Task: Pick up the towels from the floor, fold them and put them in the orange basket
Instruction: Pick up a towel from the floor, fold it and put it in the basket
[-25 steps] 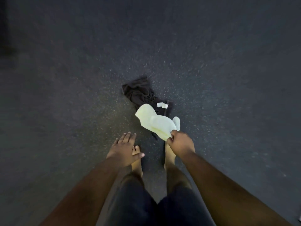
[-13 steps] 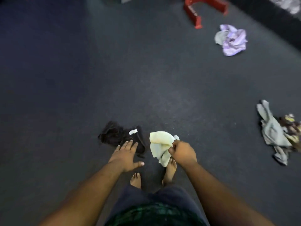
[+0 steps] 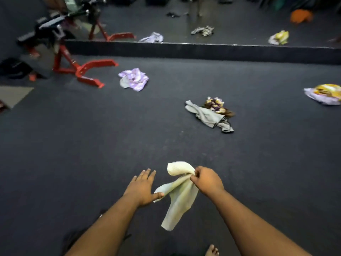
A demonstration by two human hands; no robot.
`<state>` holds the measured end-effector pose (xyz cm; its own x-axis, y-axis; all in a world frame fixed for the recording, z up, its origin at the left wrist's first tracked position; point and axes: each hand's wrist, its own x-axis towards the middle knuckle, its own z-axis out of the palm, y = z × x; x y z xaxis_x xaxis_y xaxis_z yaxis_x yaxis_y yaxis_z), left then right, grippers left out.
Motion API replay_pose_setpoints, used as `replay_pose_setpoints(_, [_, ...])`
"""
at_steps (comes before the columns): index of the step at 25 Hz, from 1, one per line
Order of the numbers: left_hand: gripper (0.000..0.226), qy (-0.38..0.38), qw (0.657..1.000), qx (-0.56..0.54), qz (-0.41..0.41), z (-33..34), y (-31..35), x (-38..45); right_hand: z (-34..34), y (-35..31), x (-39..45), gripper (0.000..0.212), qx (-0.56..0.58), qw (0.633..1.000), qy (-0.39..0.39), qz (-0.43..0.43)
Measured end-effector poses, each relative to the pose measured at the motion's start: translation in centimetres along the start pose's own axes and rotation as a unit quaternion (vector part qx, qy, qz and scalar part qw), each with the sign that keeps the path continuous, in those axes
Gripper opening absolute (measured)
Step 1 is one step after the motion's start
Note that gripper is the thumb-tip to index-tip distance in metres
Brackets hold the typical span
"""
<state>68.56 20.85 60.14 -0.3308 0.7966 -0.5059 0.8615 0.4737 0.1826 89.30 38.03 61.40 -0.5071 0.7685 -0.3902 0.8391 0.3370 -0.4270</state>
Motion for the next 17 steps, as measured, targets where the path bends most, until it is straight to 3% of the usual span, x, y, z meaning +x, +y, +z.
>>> replay_pose_setpoints(6, [0.105,0.019,0.991,0.052,0.118,-3.9,20.0,8.5,-11.1,16.3,-0.8,0.019,0.154,0.979,0.086,0.101])
replay_pose_setpoints(17, [0.106,-0.026,0.932,0.126,0.338,-5.4,53.2,22.4,-25.4,42.0,-3.8,0.016,0.188,0.903,0.235,0.308])
